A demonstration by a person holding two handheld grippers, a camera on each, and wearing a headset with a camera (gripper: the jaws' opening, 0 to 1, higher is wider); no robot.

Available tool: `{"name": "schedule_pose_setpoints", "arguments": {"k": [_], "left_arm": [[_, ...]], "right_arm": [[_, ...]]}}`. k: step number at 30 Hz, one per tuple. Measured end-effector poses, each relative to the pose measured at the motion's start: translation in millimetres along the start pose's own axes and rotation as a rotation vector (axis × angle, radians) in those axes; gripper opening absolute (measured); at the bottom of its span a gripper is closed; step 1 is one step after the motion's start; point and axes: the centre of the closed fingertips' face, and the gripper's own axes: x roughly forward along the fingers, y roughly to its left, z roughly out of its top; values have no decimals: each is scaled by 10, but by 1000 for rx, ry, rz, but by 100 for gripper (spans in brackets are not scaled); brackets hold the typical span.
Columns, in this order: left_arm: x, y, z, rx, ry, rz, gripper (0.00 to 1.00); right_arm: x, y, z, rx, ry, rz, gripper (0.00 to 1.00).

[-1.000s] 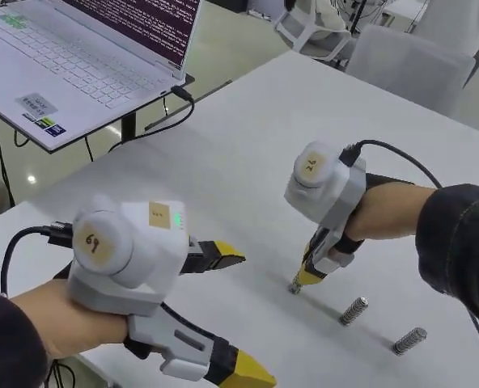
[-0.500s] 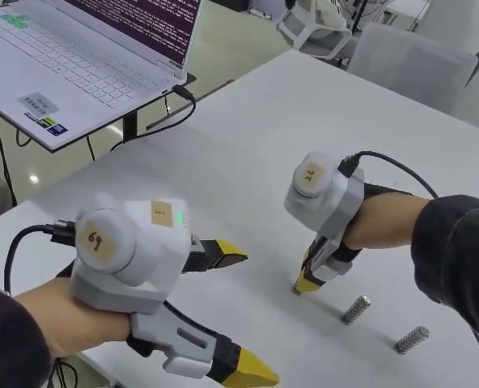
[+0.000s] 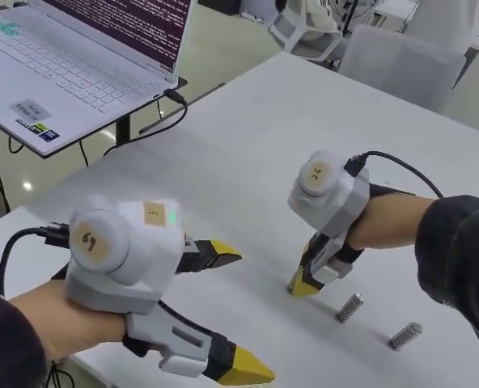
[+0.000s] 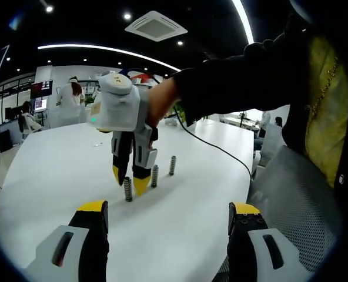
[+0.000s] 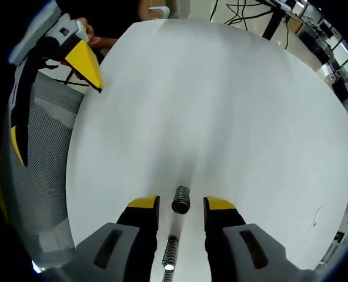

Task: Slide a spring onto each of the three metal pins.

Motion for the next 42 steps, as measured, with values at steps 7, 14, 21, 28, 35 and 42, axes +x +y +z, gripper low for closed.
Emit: {"name": "schedule_pose_setpoints", "arguments": {"k": [7, 14, 21, 28, 35, 42], "left_arm": [[-9, 10, 26, 2, 3, 4, 81], [-29, 25, 73, 1, 0, 10, 81], [-28, 6, 104, 6, 8, 8, 81], [-16, -8, 150, 13, 17, 4, 81], [-10, -30, 195, 16, 19, 3, 81], [-9, -66, 241, 22, 18, 1, 81]], "right_arm": [[-128, 10, -14, 46, -77, -14, 37], [-272, 33, 18, 82, -174, -52, 39], [-445, 34, -3, 117, -276, -123, 41], [-711, 66, -52, 167, -384, -187, 42], [-978, 130, -152, 216, -473, -248, 43], [-1281, 250, -246, 254, -570, -321, 43]]}}
